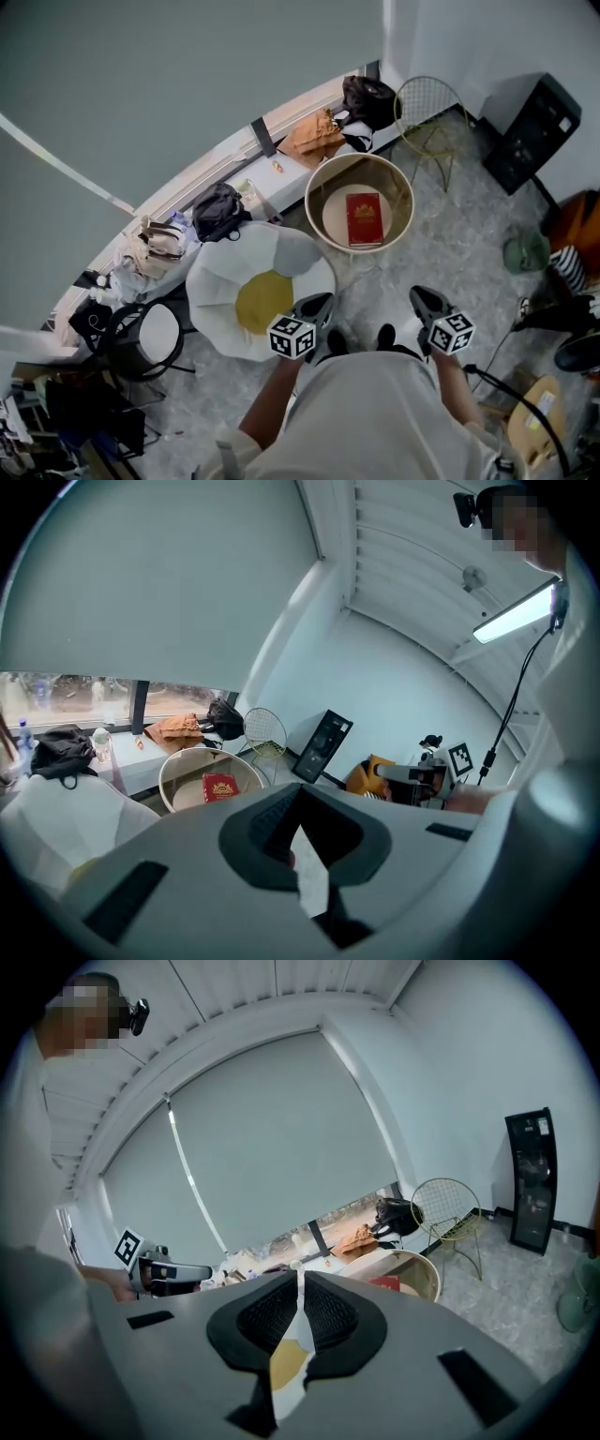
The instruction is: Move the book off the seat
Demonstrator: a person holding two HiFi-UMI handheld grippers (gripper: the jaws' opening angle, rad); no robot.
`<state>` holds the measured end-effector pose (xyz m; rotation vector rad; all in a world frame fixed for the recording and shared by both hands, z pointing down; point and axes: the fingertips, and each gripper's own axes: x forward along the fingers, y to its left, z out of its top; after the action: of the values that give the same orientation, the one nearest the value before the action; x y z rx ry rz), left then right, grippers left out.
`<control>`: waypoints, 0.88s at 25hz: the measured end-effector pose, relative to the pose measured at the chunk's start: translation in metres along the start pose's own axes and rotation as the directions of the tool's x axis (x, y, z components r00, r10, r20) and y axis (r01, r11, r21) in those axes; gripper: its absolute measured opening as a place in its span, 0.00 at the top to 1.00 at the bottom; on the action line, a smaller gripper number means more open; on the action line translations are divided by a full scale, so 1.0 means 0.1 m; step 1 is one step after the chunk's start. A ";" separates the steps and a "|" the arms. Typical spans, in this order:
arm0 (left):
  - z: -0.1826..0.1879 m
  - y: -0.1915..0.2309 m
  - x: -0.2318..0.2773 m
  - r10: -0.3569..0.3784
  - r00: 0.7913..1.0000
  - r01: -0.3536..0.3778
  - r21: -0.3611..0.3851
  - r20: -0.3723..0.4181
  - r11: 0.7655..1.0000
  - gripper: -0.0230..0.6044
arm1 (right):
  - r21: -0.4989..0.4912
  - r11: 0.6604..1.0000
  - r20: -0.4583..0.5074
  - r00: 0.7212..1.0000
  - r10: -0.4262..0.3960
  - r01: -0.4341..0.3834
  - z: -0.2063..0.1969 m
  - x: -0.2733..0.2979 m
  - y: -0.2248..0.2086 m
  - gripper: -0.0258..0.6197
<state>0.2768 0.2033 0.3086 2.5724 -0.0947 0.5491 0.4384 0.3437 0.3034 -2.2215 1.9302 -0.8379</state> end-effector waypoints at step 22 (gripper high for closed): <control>0.05 -0.18 0.23 0.061 0.998 -0.060 -0.028 0.026 0.998 0.96 | 0.020 0.999 -0.026 0.999 0.040 -0.039 0.12 -0.13 -0.29 0.88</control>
<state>0.3027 0.2173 0.3050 2.5575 -0.1883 0.5315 0.4689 0.3580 0.3002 -2.1647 1.9617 -0.8817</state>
